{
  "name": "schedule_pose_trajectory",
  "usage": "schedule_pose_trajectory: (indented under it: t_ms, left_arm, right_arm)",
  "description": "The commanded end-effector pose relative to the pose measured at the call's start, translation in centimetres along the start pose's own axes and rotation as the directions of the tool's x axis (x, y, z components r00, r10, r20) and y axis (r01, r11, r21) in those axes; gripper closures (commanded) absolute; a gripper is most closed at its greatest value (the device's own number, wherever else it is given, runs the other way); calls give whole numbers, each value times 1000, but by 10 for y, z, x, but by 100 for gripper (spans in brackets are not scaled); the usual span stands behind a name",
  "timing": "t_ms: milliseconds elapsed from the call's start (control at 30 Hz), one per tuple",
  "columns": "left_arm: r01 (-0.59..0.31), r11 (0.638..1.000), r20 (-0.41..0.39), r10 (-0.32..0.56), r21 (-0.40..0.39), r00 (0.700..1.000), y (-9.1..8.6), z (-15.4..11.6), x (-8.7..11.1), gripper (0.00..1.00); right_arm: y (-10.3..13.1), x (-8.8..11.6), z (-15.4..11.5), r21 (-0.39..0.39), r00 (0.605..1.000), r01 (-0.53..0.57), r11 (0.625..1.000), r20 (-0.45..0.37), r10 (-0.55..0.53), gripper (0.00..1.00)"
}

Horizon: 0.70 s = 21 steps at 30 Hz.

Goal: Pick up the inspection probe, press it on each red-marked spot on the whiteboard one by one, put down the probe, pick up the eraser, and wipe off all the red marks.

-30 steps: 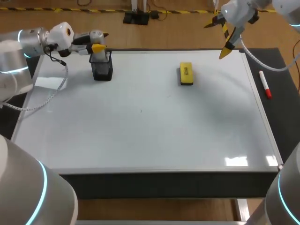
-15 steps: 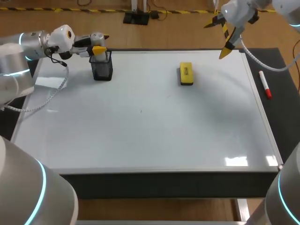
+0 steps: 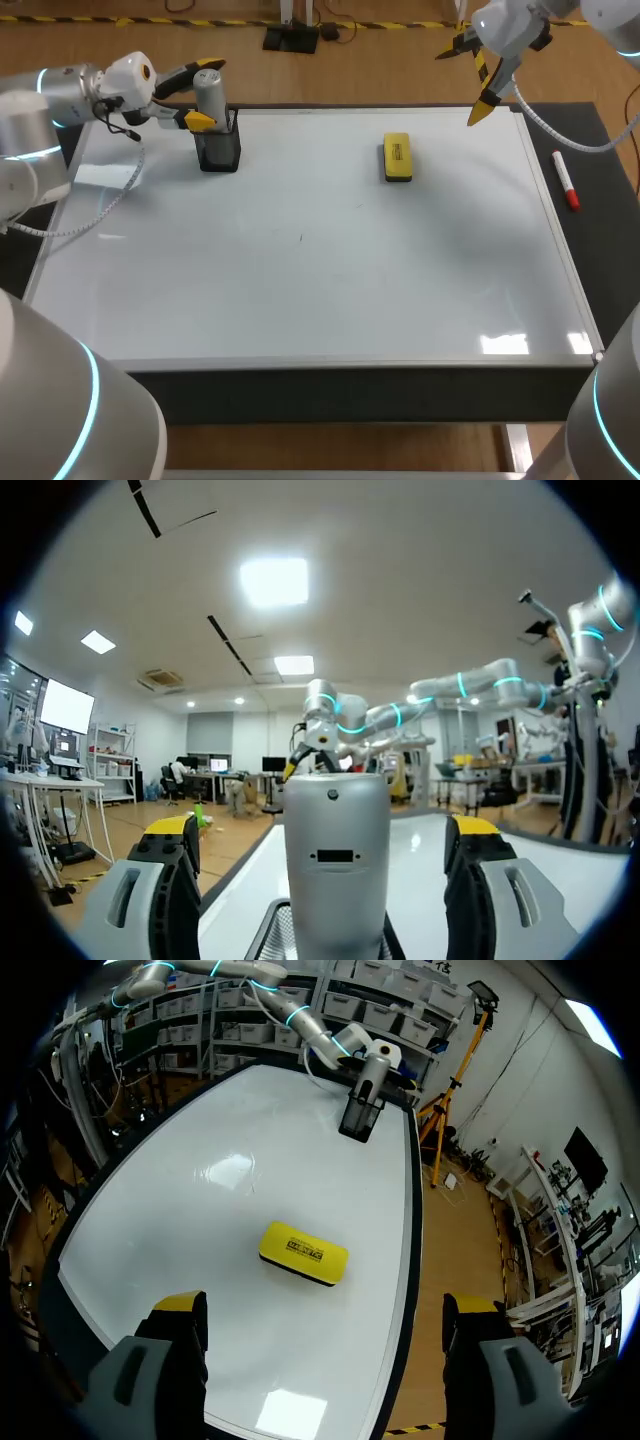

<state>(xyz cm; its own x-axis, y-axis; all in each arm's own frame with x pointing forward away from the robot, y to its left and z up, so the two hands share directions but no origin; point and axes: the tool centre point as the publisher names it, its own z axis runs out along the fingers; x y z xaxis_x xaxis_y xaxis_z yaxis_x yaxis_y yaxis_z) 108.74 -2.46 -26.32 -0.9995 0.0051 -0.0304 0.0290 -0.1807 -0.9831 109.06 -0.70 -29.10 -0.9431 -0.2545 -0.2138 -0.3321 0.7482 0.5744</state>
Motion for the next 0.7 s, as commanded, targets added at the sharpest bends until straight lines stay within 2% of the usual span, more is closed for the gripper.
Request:
schedule_pose_trajectory:
  t_ms: [33, 167, 233, 267, 500, 700]
  left_arm:
    - [-10, 991, 123, 27, -136, 992, -17, 1, 15, 0]
    - [10, 962, 232, 56, -273, 971, -20, -8, 16, 0]
    - [18, 928, 263, 87, -373, 961, -21, -11, 16, 0]
    - [14, 918, 269, 102, -397, 958, -21, -12, 16, 0]
    - [23, 886, 293, 128, -464, 947, -28, -18, 21, 0]
    - [49, 805, 322, 180, -592, 930, -34, -21, 29, 0]
  right_arm:
    - [0, 0, -1, 5, 1000, 1, 1000, -3, -1, 0]
    - [0, 0, -1, 5, 1000, 1, 1000, -3, -1, 0]
    - [0, 0, -1, 5, 1000, 1, 1000, -3, -1, 0]
    - [0, 0, -1, 5, 1000, 1, 1000, -3, -1, 0]
    - [0, 0, -1, 5, 1000, 1, 1000, -3, -1, 0]
    - [0, 0, -1, 5, 1000, 1, 1000, -3, -1, 0]
